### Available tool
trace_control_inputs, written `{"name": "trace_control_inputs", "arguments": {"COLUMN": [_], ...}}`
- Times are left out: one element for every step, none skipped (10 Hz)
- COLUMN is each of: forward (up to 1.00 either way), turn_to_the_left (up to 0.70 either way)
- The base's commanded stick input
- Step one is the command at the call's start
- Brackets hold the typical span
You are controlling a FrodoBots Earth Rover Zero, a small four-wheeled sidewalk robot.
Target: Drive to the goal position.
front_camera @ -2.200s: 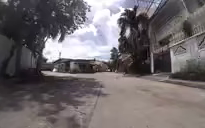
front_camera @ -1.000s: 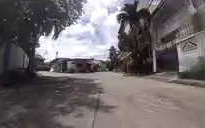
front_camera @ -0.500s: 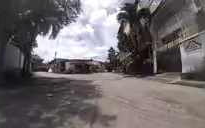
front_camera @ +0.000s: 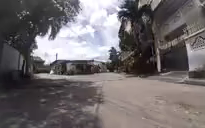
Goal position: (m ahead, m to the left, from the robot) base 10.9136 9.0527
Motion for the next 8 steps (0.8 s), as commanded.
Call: {"name": "trace_control_inputs", "arguments": {"forward": [0.7,0.7,0.7,0.7,0.7,0.7,0.7,0.7], "turn_to_the_left": [0.0,0.0,0.0,0.0,0.0,0.0,0.0,0.0]}}
